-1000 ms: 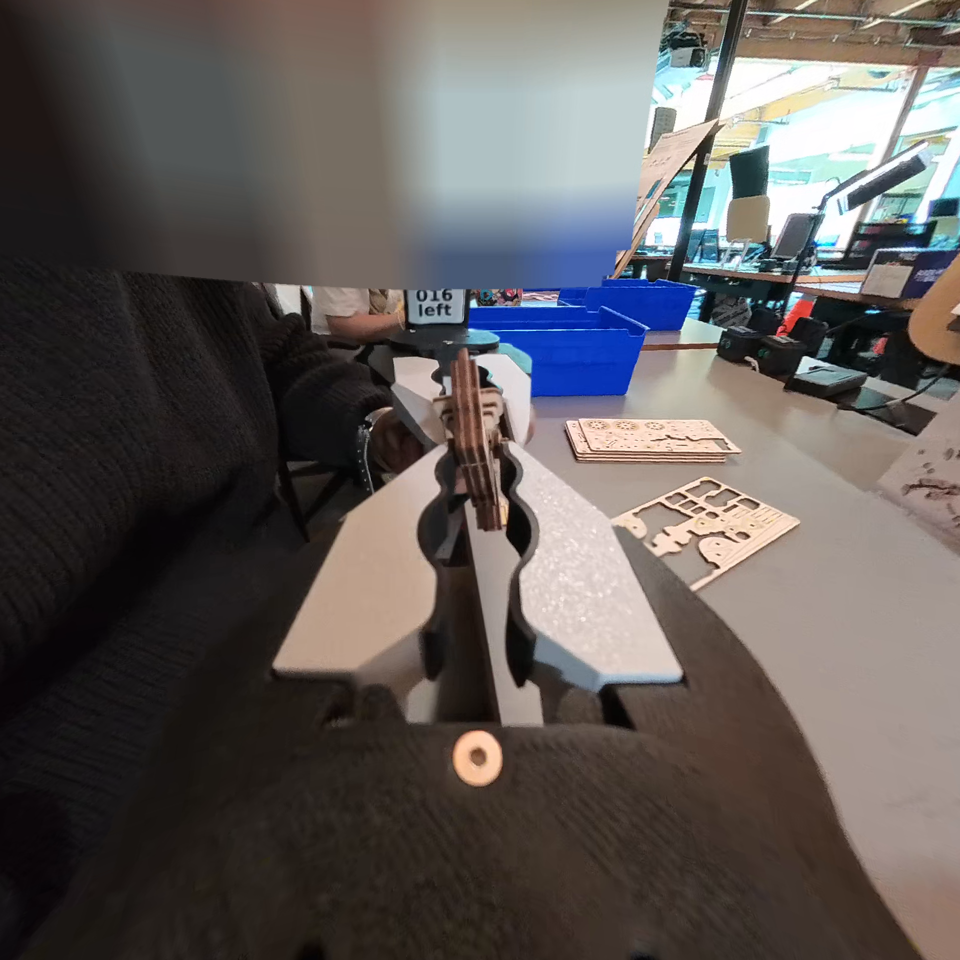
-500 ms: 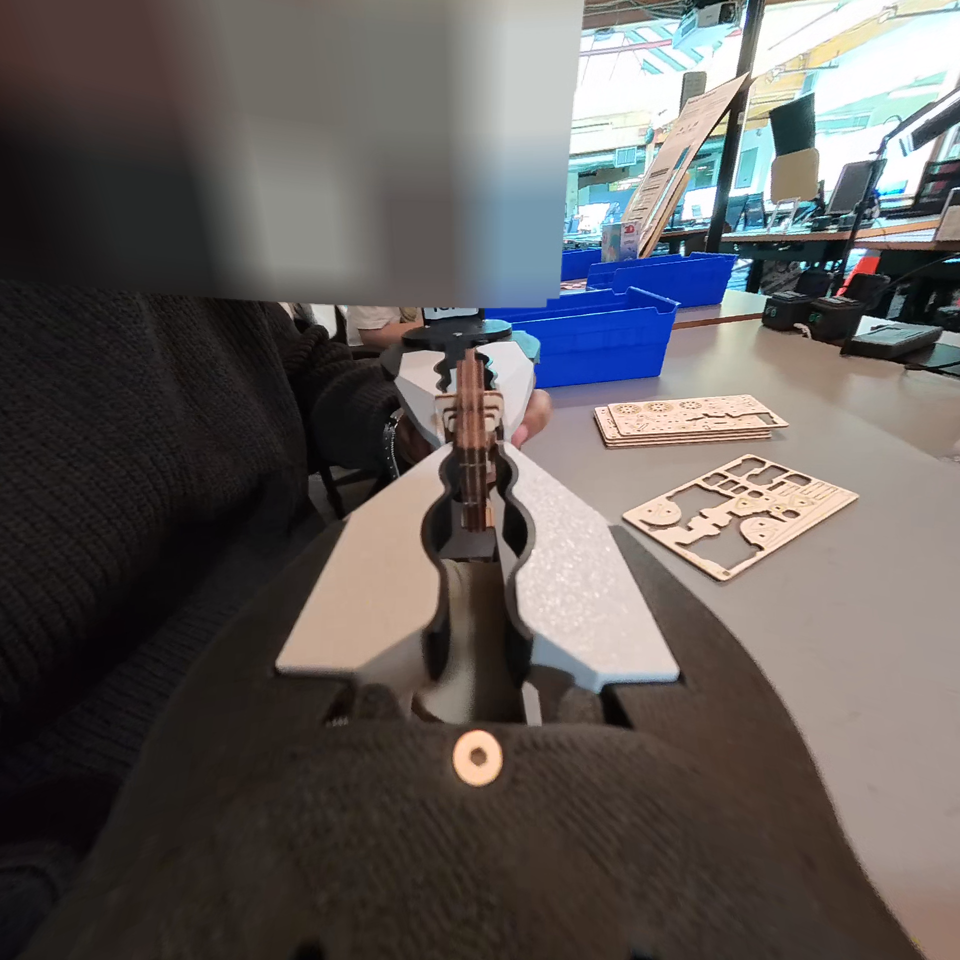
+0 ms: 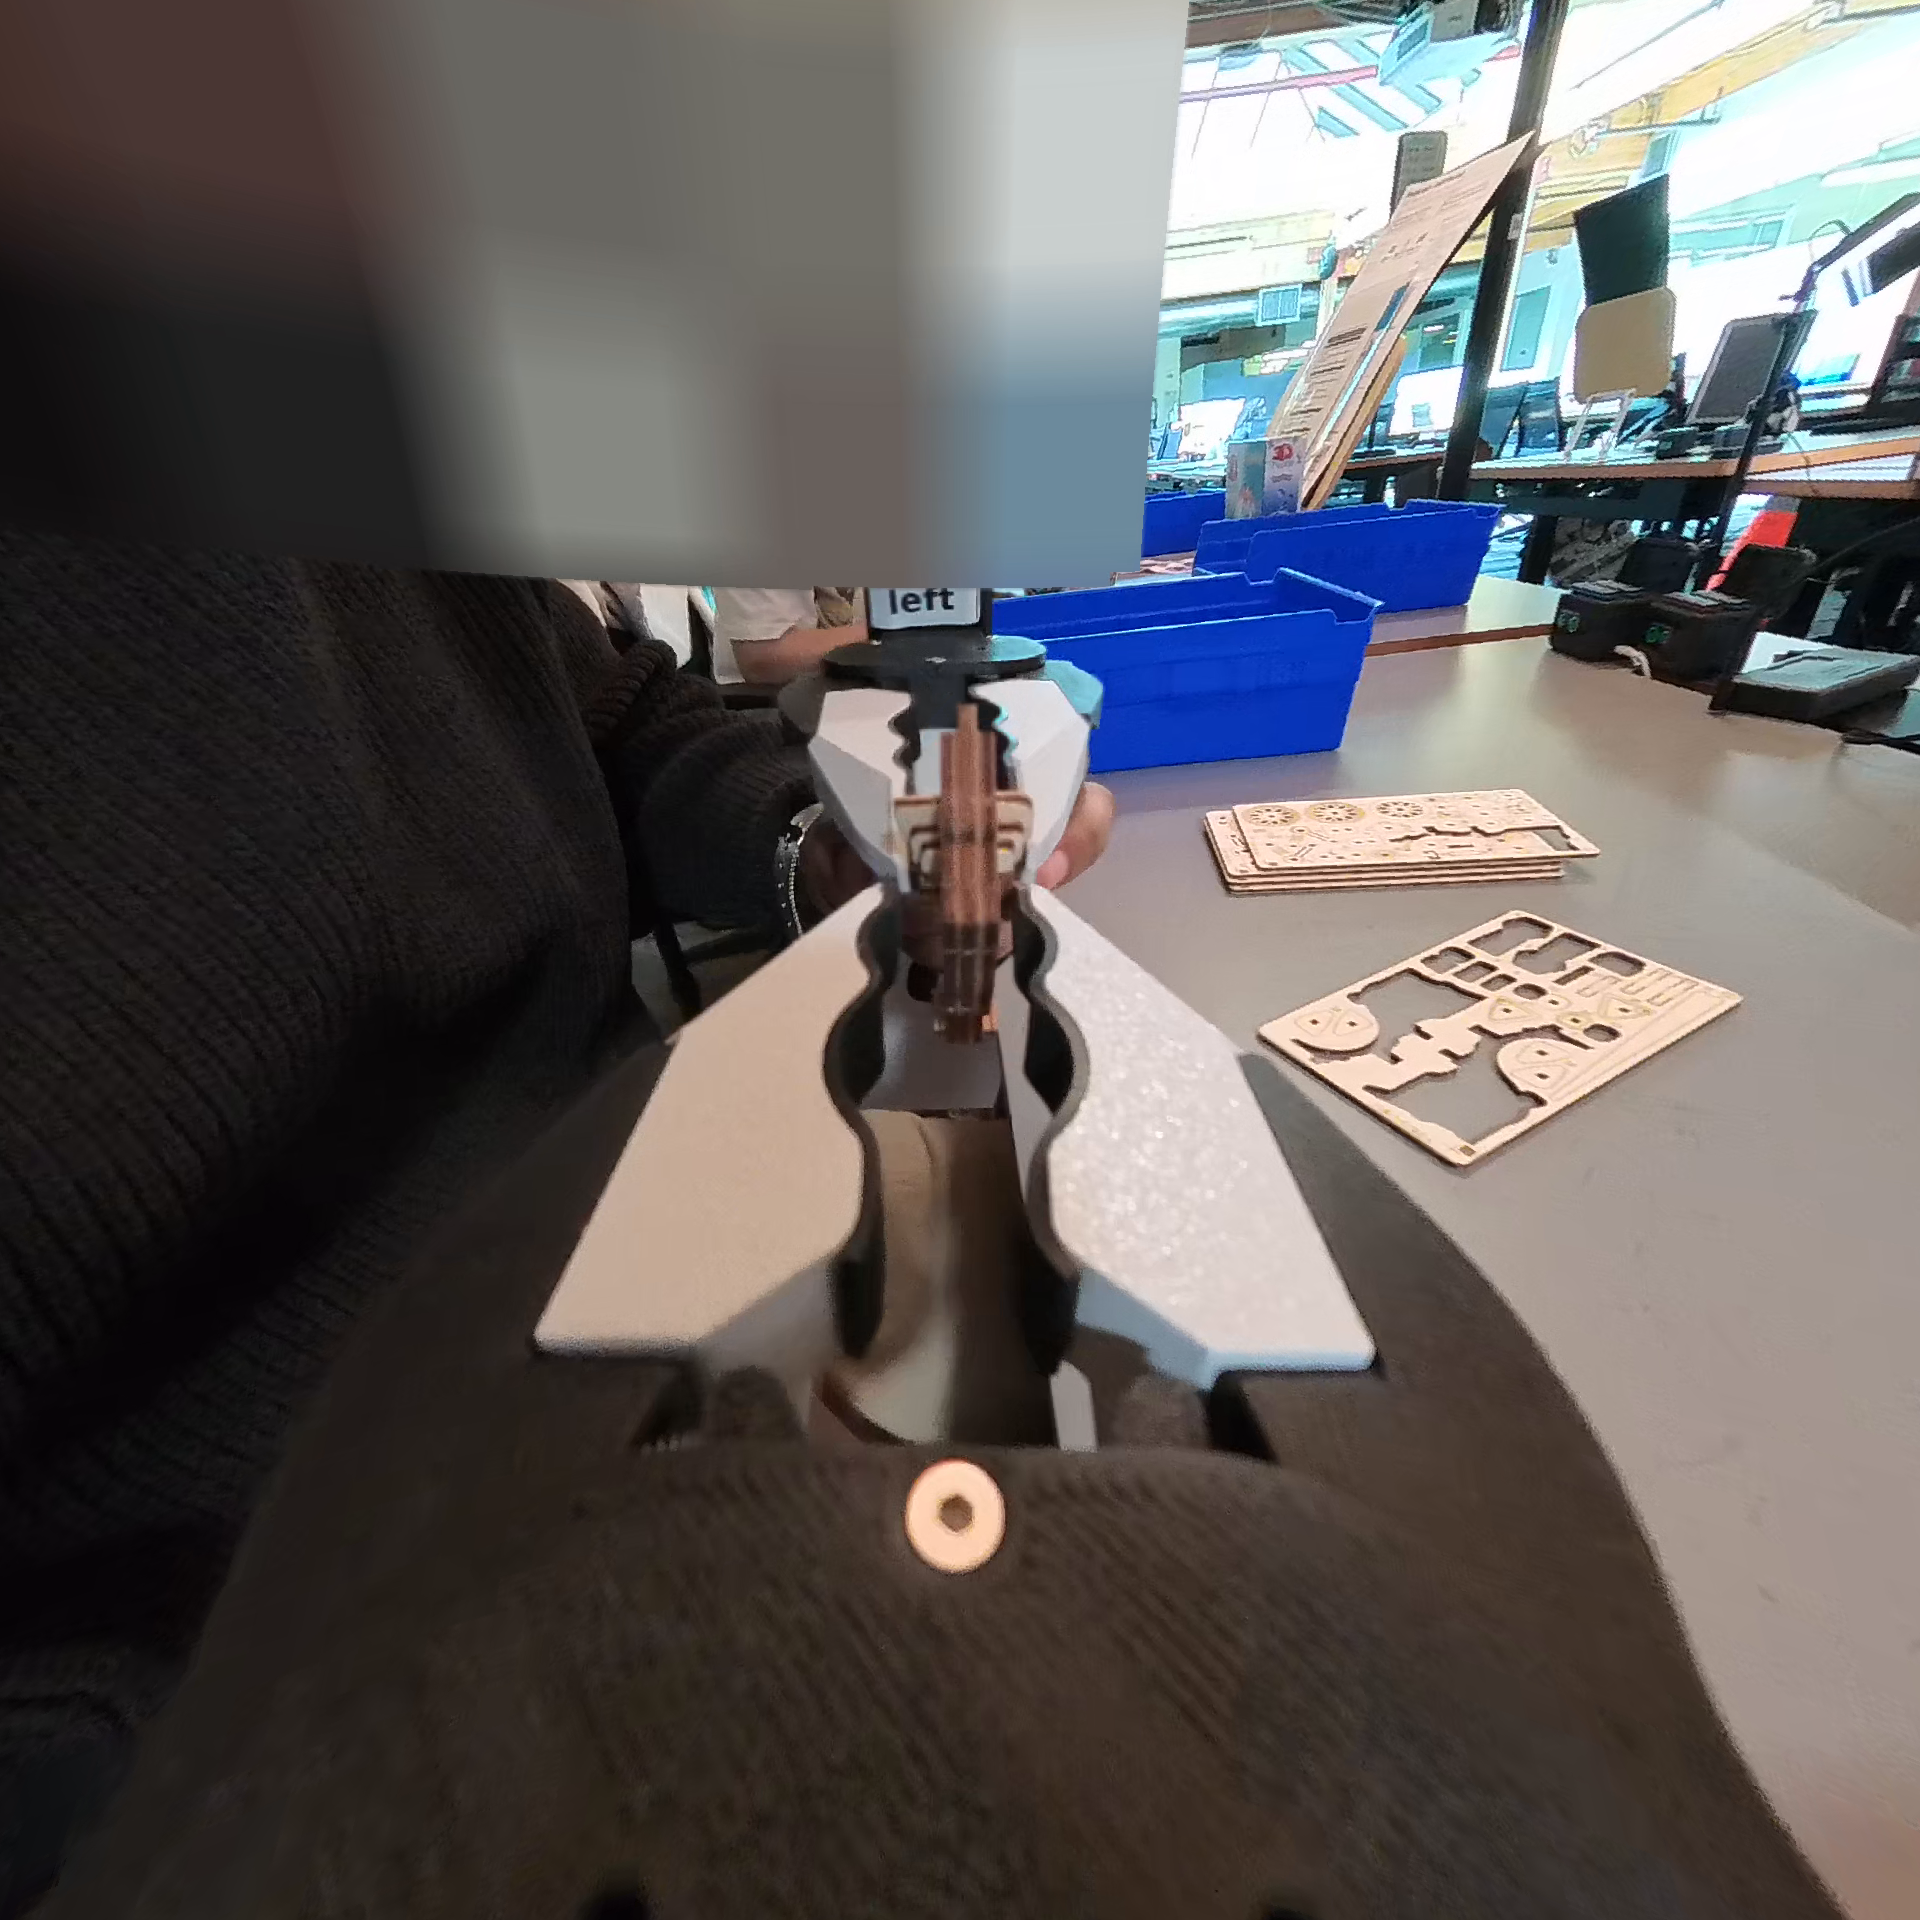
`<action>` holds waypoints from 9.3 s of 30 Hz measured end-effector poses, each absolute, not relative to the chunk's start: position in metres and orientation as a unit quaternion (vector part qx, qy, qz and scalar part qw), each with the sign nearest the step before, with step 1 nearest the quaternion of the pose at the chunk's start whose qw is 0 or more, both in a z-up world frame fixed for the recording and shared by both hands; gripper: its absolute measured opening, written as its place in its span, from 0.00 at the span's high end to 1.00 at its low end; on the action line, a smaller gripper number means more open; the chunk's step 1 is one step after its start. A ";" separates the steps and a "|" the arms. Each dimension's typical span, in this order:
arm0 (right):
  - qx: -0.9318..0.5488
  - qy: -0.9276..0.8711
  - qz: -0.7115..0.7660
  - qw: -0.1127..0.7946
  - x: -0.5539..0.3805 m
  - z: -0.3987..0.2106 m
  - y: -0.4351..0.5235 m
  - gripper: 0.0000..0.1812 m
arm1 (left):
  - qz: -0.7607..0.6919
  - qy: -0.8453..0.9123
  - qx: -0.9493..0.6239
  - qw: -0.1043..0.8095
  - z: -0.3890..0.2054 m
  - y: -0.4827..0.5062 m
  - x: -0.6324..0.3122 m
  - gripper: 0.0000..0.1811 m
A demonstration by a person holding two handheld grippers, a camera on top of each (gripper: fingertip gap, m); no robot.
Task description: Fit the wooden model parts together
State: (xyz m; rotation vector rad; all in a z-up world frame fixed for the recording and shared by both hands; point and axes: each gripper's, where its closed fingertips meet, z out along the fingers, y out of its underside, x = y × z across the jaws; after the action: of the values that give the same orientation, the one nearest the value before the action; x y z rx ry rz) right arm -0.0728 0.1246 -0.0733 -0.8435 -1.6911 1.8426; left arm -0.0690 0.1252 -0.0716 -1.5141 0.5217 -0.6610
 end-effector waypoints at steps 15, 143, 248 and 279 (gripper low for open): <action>-0.304 -0.629 0.659 0.278 -0.072 -0.070 0.125 0.91 | -0.289 0.232 -0.669 0.644 -0.075 0.126 -0.065 0.91; -0.198 -0.752 0.498 0.384 -0.046 -0.081 0.105 0.94 | -0.145 0.371 -0.663 0.634 -0.084 0.108 -0.042 0.94; -0.370 -0.684 0.593 0.210 -0.062 -0.094 0.130 0.94 | -0.370 0.188 -0.700 0.581 -0.092 0.128 -0.055 0.93; -0.382 -0.663 0.604 0.224 -0.067 -0.088 0.127 0.94 | -0.298 0.207 -0.685 0.632 -0.087 0.126 -0.058 0.91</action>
State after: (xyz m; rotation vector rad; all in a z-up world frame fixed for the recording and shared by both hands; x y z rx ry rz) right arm -0.0672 0.1266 -0.0877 -1.0536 -1.8311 1.6660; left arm -0.0585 0.1259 -0.0869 -1.5679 0.4745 -0.6811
